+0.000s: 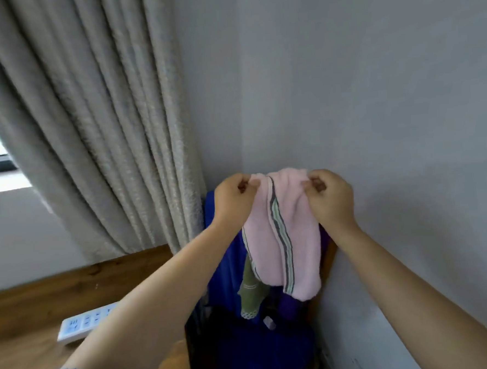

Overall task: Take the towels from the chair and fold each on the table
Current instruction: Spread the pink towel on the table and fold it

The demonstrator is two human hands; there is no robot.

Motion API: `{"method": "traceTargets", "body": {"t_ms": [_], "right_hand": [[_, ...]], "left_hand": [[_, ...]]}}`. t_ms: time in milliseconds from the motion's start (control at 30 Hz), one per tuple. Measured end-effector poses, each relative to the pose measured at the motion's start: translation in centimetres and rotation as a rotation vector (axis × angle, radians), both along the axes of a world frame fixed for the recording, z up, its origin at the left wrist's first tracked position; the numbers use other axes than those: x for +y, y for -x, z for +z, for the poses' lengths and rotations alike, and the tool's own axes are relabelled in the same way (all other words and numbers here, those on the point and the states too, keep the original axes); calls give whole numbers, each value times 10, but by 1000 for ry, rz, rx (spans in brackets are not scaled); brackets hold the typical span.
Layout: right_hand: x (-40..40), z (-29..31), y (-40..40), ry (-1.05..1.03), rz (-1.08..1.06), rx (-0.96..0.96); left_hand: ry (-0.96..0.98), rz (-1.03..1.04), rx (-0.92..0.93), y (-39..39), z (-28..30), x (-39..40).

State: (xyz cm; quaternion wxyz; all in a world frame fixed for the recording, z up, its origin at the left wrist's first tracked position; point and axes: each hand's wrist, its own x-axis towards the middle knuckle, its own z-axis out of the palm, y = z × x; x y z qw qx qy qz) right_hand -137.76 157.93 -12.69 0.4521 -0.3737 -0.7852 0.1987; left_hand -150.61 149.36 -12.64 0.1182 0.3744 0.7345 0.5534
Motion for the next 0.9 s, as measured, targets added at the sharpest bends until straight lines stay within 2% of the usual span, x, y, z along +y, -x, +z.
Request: {"method": "traceTargets", "body": {"t_ms": [133,267,433,600,767,900], "right_hand": [[-74,23,33,-25,199,47],[-166,21,70,-34,415,46],[-294,-5,103,99,563,48],[-397,-62,120,229,703,-138],[-472,-98,136,326,810,-262],[-502,-120,153,376,828,-353]], "left_hand": [[-107,164,68,27,10,-101],[-145,324,105,55,3,-225],[-29,537,71,74,-20,-399],[196,605,52,63,-62,-545],[238,734,-77,61,-97,-617],[298,792,-167,66,-127,-649]]}}
